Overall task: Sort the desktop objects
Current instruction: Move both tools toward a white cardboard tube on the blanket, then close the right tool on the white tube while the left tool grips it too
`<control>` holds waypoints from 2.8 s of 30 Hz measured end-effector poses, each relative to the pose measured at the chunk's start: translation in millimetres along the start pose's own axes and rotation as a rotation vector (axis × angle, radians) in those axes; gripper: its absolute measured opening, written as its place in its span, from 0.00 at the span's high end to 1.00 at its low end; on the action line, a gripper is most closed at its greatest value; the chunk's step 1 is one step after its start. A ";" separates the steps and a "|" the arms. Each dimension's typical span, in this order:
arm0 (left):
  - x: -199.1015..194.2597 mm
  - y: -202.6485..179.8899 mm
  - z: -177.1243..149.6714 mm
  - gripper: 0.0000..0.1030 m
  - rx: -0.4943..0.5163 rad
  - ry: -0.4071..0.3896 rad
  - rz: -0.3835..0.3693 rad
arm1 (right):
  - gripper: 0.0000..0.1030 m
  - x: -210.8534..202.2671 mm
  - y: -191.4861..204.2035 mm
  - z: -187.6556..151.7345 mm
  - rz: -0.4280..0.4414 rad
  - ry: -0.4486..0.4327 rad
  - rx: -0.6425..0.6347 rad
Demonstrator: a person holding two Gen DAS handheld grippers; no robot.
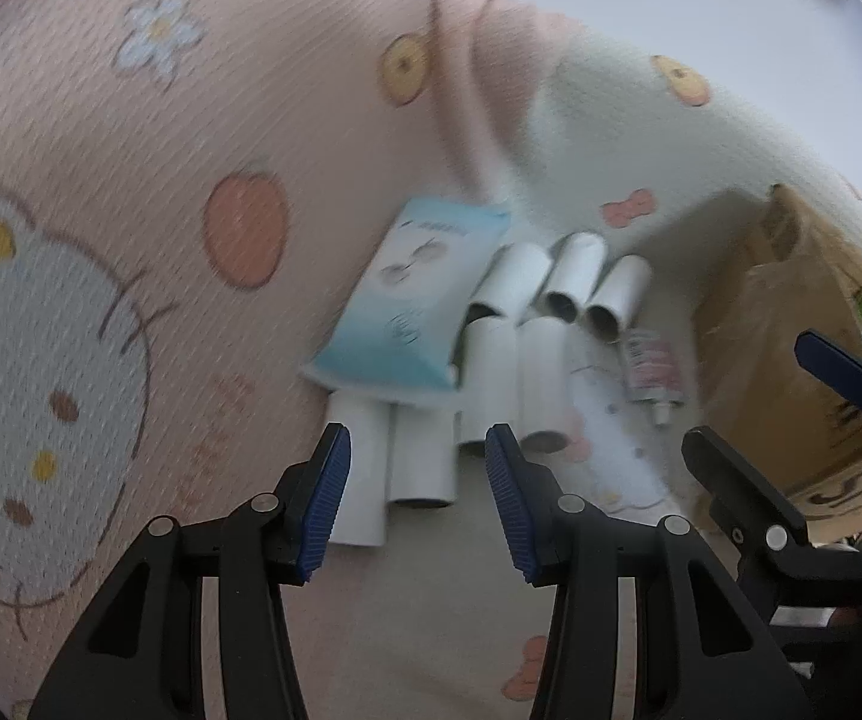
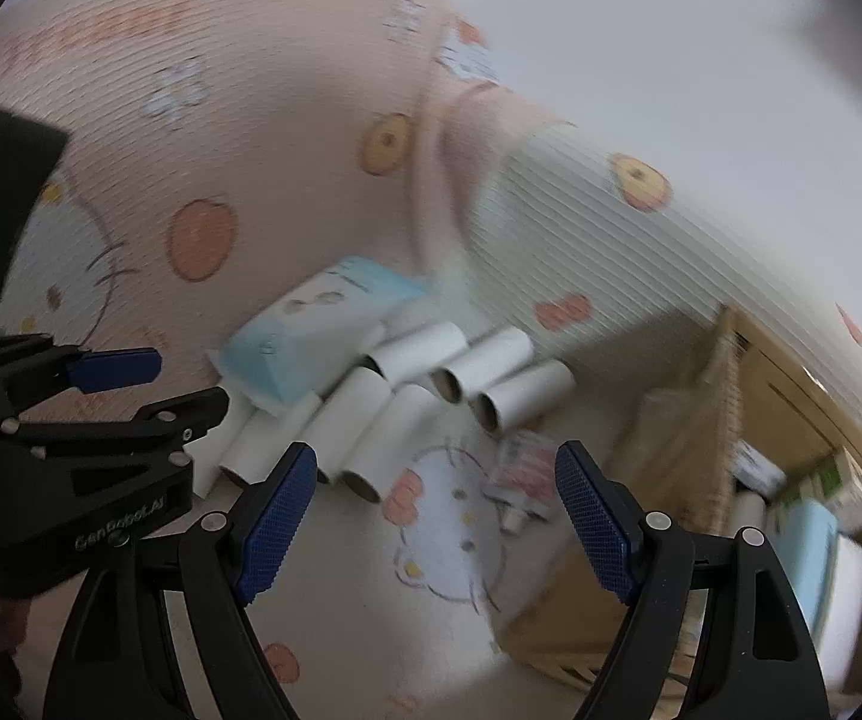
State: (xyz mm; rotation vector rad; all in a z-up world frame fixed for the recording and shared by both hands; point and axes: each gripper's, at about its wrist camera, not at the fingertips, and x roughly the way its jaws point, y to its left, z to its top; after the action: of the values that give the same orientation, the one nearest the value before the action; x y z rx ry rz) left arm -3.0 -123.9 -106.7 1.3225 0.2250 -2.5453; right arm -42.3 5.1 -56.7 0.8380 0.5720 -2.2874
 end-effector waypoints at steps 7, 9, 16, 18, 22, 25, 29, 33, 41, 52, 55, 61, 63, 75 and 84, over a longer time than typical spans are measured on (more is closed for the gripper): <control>26.8 28.7 -21.8 0.54 -0.087 0.064 0.011 | 0.22 31.8 23.7 -19.8 0.139 -0.022 -0.013; 30.8 30.3 -27.0 0.54 -0.100 0.071 0.002 | 0.22 38.6 27.9 -24.6 0.186 -0.029 -0.002; 44.2 39.8 -42.9 0.57 -0.148 0.110 -0.009 | 0.22 68.3 42.1 -43.4 0.310 -0.028 0.126; 48.6 48.7 -44.3 0.57 -0.177 0.119 -0.050 | 0.22 74.9 46.4 -48.9 0.338 -0.015 0.165; 58.5 65.1 -43.2 0.57 -0.235 0.135 -0.103 | 0.22 86.8 59.6 -58.7 0.425 0.016 0.209; 62.6 74.5 -41.5 0.57 -0.343 0.124 -0.113 | 0.22 94.1 71.2 -62.7 0.437 0.023 0.202; 82.3 85.7 -43.2 0.57 -0.437 0.193 -0.224 | 0.25 107.0 79.4 -66.7 0.466 0.059 0.244; 94.6 94.2 -48.5 0.57 -0.510 0.204 -0.248 | 0.25 114.0 87.5 -66.2 0.511 0.075 0.248; 106.8 86.8 -51.5 0.57 -0.527 0.227 -0.289 | 0.29 123.2 103.5 -68.3 0.530 0.118 0.222; 106.7 91.0 -66.6 0.59 -0.613 0.270 -0.391 | 0.42 115.5 103.7 -77.1 0.579 0.144 0.224; 102.2 87.6 -66.5 0.60 -0.593 0.270 -0.370 | 0.46 110.3 104.9 -78.6 0.607 0.146 0.220; 92.5 83.6 -66.0 0.61 -0.579 0.268 -0.347 | 0.49 104.3 102.0 -82.9 0.626 0.139 0.213; 86.3 78.1 -64.1 0.61 -0.557 0.259 -0.332 | 0.49 99.8 101.5 -83.3 0.627 0.129 0.201; 25.3 39.3 -37.3 0.61 -0.250 0.122 -0.238 | 0.49 41.1 93.5 -83.7 0.591 0.018 0.128; 52.9 -3.9 -42.6 0.61 -0.205 0.199 -0.386 | 0.49 20.8 43.4 -107.0 0.458 0.089 0.228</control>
State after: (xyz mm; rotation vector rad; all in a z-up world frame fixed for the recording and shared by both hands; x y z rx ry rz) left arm -0.1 -117.7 -174.4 1.5743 0.8316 -2.5904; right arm 19.2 27.6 -154.0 1.0608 0.1318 -1.9194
